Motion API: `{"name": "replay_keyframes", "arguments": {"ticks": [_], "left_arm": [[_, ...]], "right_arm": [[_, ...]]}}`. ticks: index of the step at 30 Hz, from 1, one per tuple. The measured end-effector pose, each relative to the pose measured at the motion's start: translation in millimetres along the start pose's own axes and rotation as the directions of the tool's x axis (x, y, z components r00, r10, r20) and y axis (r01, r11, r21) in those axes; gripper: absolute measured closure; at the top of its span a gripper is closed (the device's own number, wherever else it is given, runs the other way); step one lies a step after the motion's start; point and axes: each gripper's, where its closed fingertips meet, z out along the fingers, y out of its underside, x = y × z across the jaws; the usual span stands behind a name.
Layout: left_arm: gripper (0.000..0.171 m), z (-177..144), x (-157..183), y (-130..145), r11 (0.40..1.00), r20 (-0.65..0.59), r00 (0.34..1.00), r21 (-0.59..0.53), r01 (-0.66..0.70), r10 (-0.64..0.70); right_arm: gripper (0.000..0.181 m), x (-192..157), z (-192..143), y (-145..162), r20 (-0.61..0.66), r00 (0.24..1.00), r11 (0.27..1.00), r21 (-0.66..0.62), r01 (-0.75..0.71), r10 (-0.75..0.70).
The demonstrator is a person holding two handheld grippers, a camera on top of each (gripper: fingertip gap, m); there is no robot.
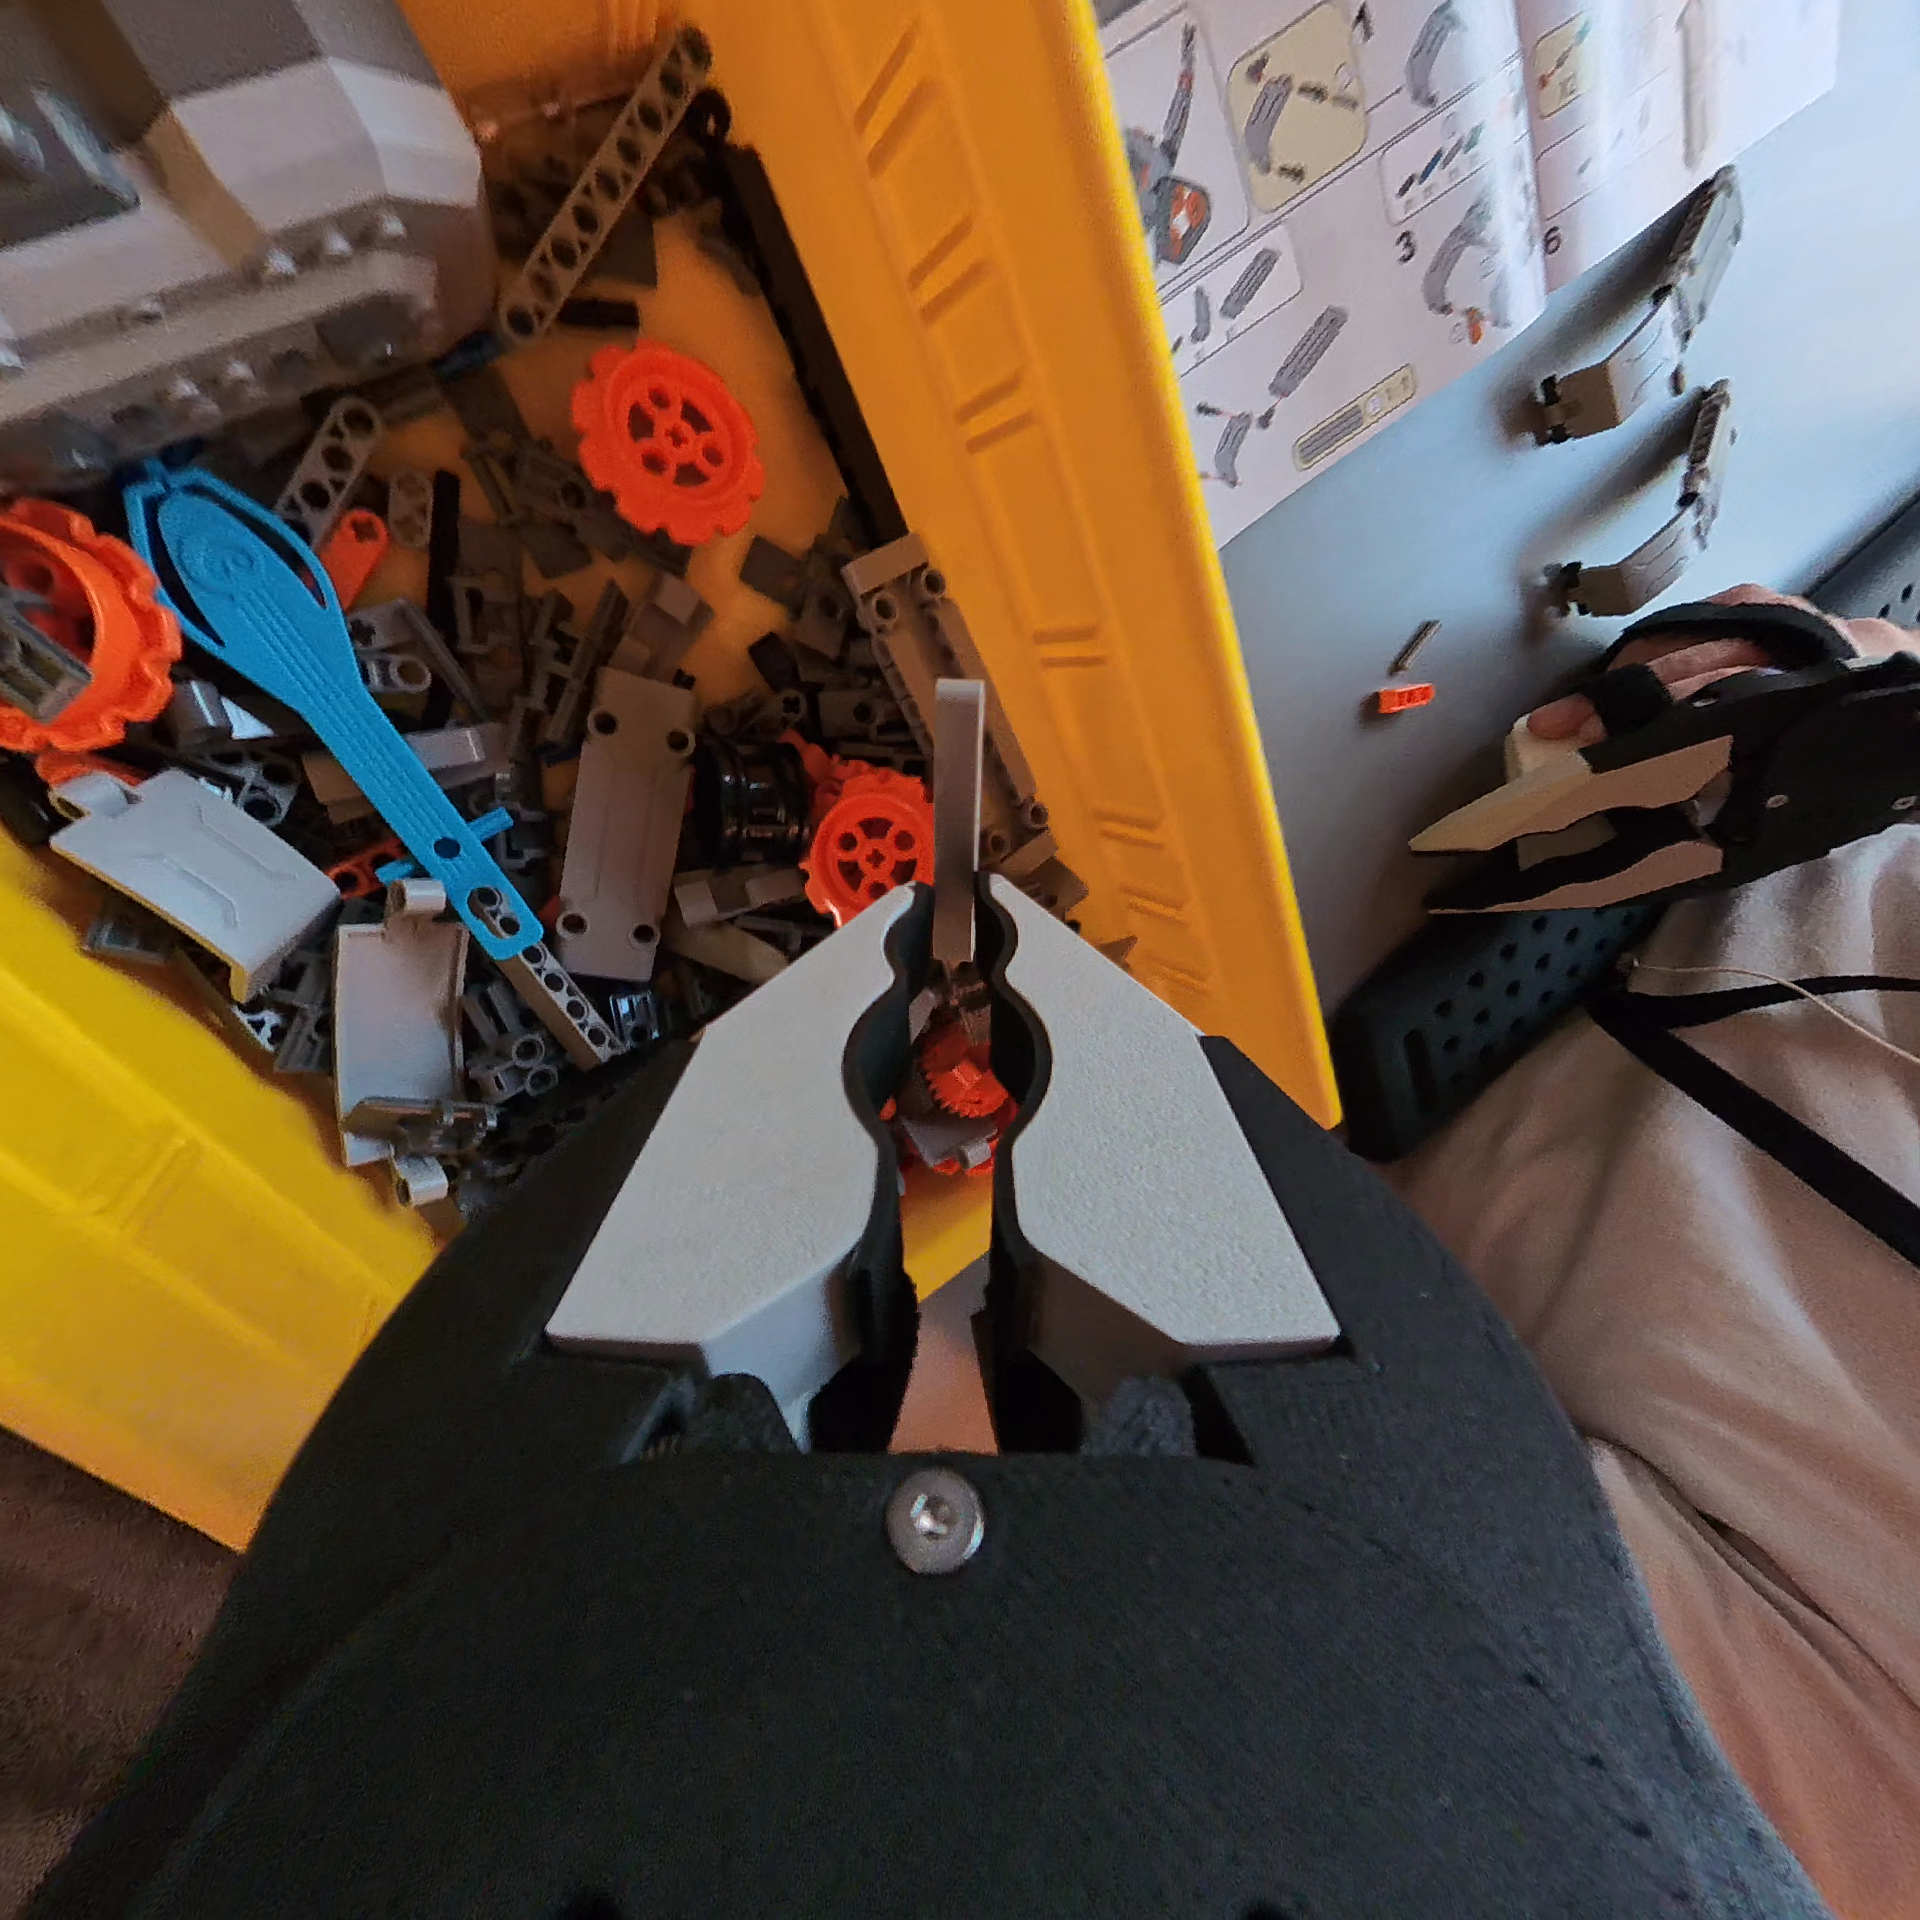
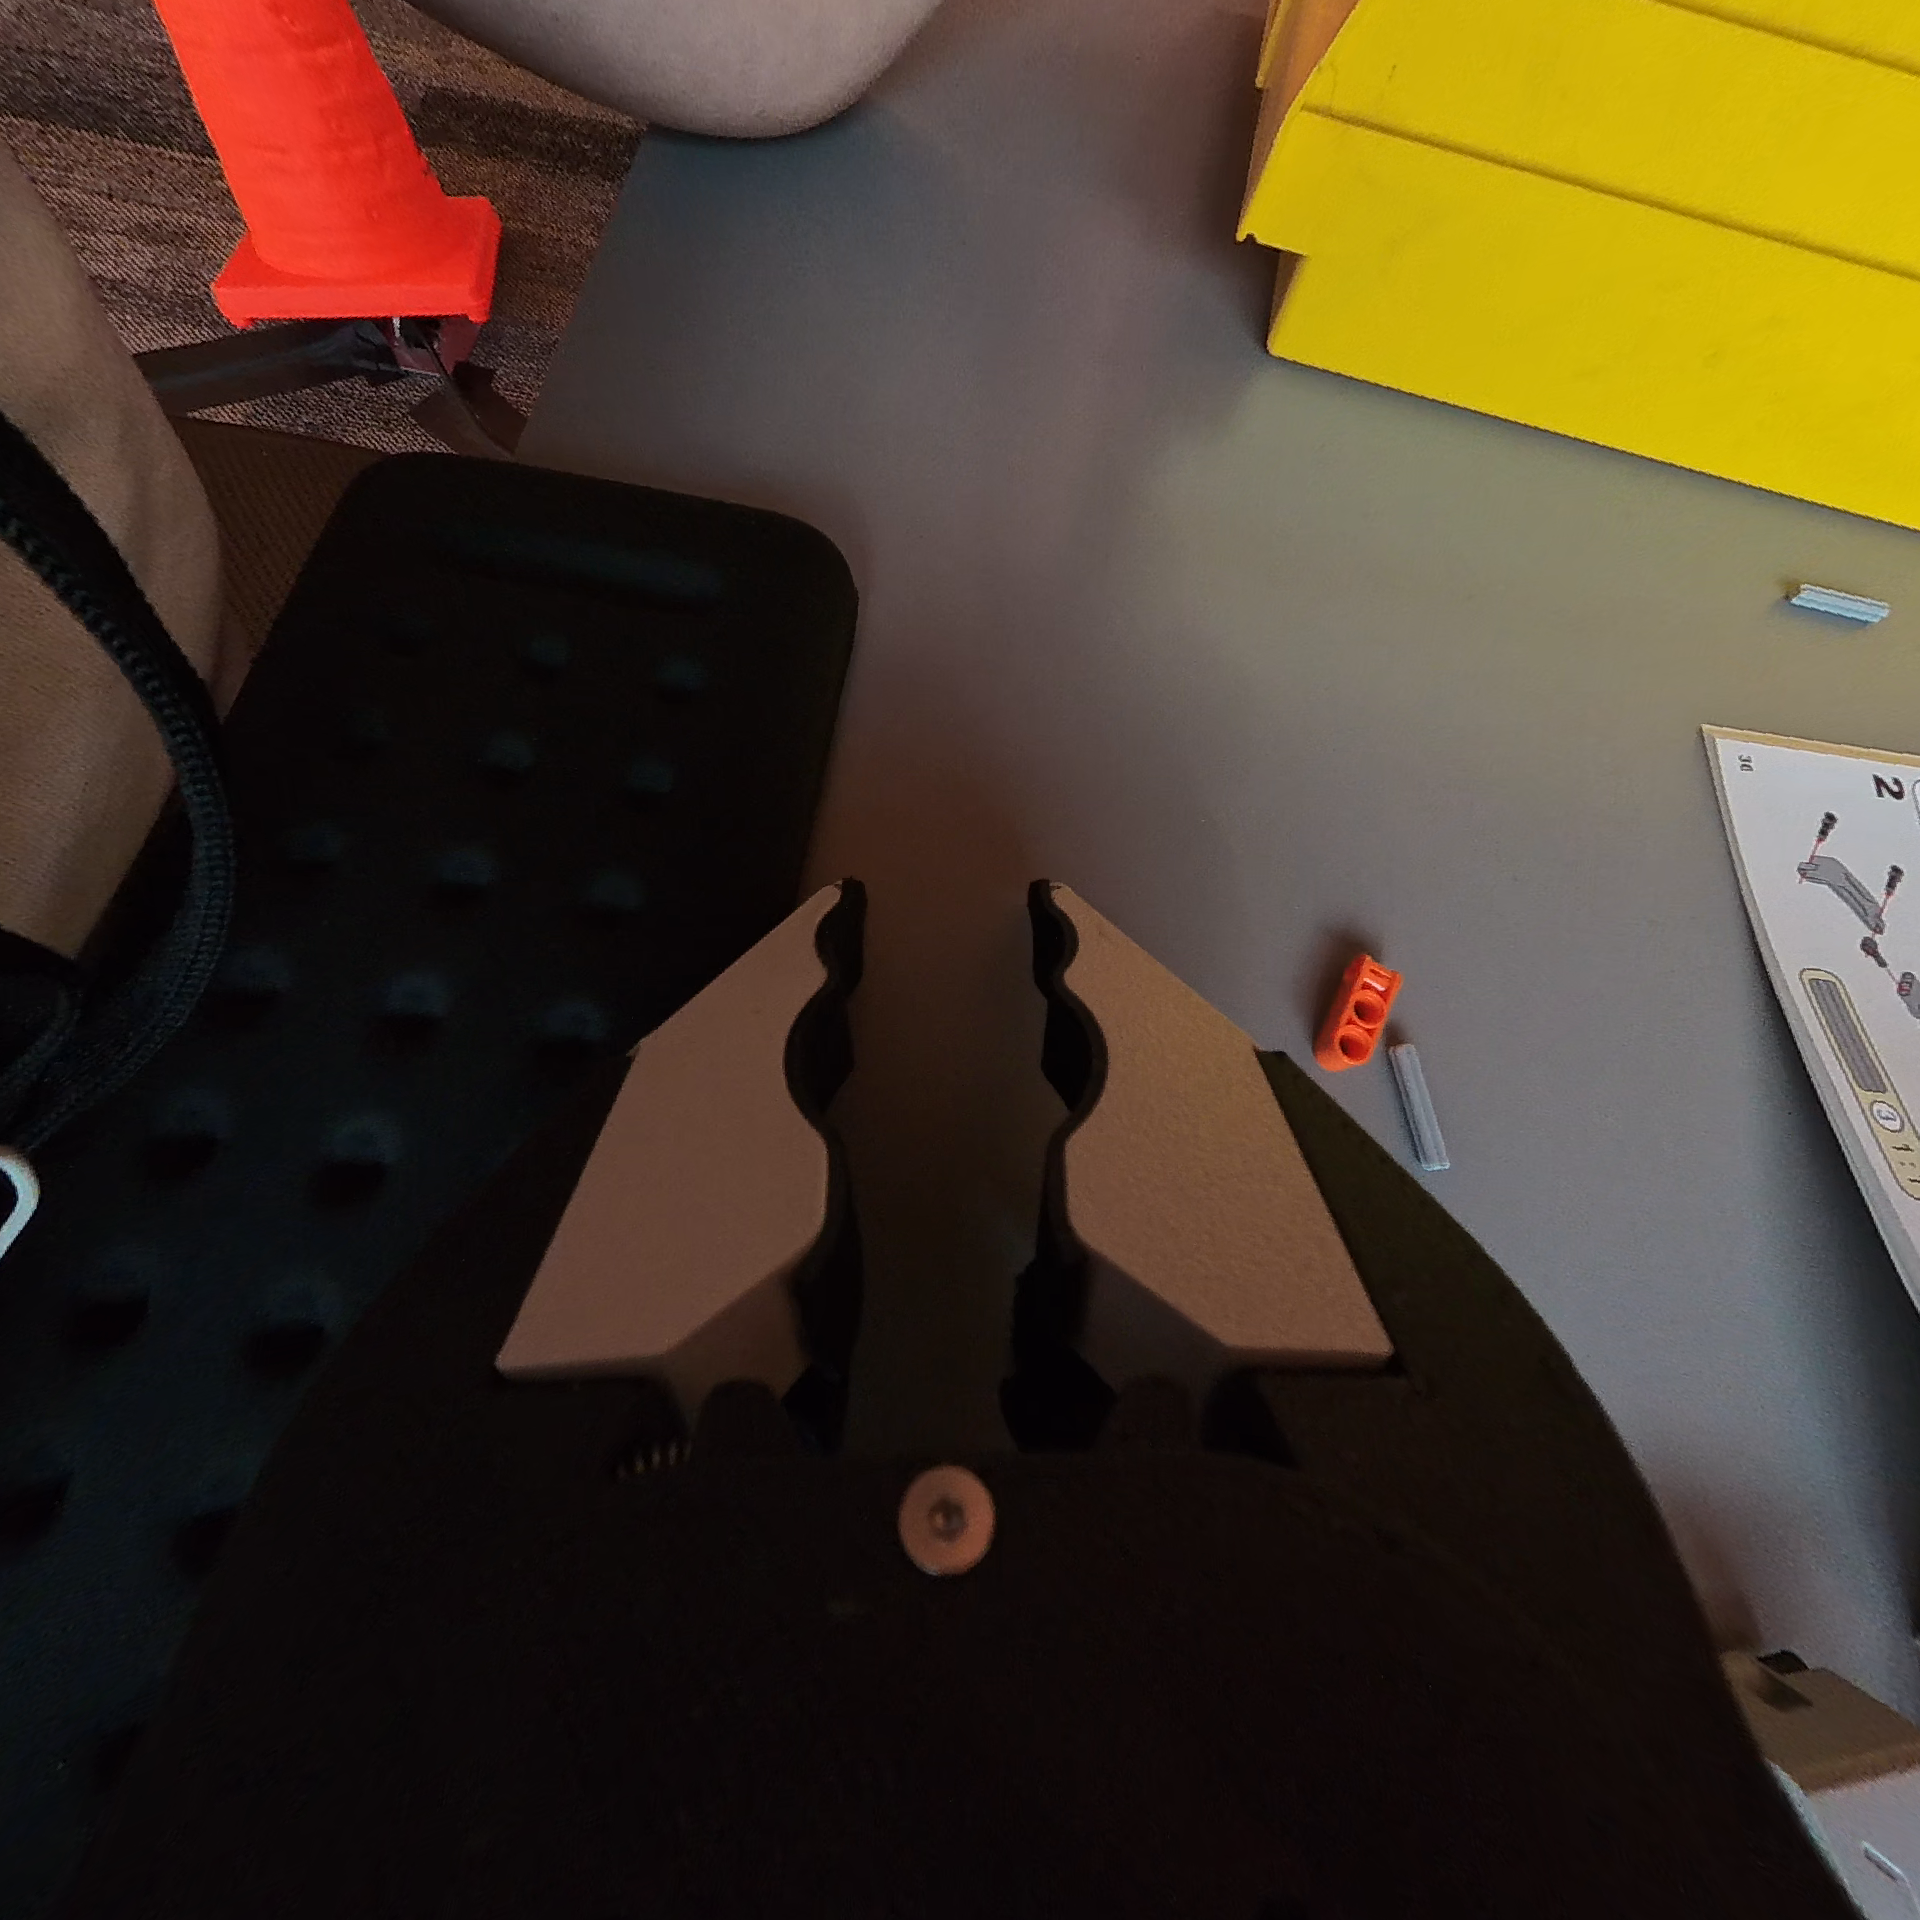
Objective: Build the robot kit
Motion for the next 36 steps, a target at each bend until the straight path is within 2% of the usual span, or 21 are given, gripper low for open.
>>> {"name": "replay_keyframes", "arguments": {"ticks": [8,14,19,28,36], "left_arm": [[0.166,0.7,-6.3,11.9,0.998,0.09,0.995,-0.055,0.039,-0.034],[0.166,-0.1,-10.3,23.9,0.992,0.213,0.977,-0.117,0.057,-0.031],[0.166,4.1,-10.0,29.1,0.986,0.223,0.975,-0.16,0.05,-0.013],[0.166,4.9,-24.3,45.9,0.968,0.251,0.965,-0.21,0.135,-0.08],[0.165,7.6,-26.8,52.6,0.959,0.245,0.966,-0.241,0.149,-0.088]], "right_arm": [[0.149,-0.2,-0.1,-0.1,-0.001,1.0,1.0,0.0,0.002,-0.002],[0.149,-0.3,-0.1,0.0,0.0,1.0,1.0,0.001,0.001,-0.001],[0.149,-0.4,-0.1,0.0,0.001,1.0,1.0,0.0,0.001,-0.001],[0.149,-0.5,-0.1,0.2,0.001,1.0,1.0,0.0,0.0,0.0],[0.149,-0.9,-0.4,0.4,0.001,1.0,1.0,0.0,0.002,-0.002]]}}
